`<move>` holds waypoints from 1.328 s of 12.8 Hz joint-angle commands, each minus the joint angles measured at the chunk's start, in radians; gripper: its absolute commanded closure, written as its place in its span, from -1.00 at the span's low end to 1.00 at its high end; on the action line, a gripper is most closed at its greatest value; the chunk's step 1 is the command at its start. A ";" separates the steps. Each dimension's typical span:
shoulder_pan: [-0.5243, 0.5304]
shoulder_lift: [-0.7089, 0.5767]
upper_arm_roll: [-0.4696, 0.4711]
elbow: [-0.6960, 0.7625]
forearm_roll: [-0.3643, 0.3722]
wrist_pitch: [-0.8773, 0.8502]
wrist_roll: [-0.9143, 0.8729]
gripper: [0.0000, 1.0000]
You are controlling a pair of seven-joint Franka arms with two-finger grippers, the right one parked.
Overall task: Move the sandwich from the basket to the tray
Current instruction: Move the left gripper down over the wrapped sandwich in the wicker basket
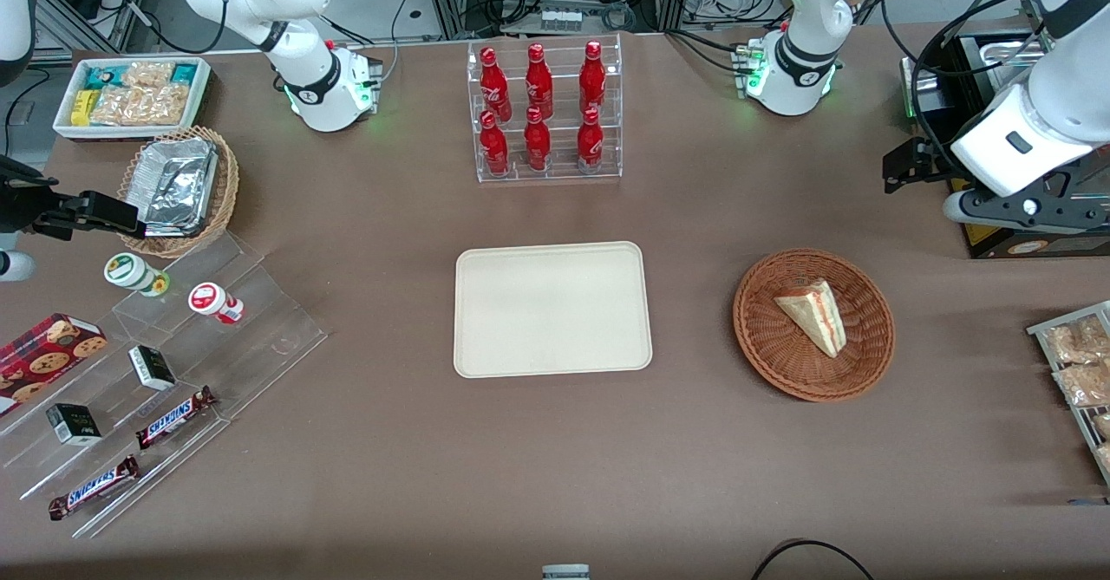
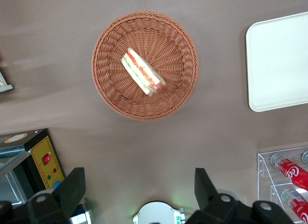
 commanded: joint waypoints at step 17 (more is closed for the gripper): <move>0.000 0.037 0.019 -0.501 0.010 0.643 -0.018 -1.00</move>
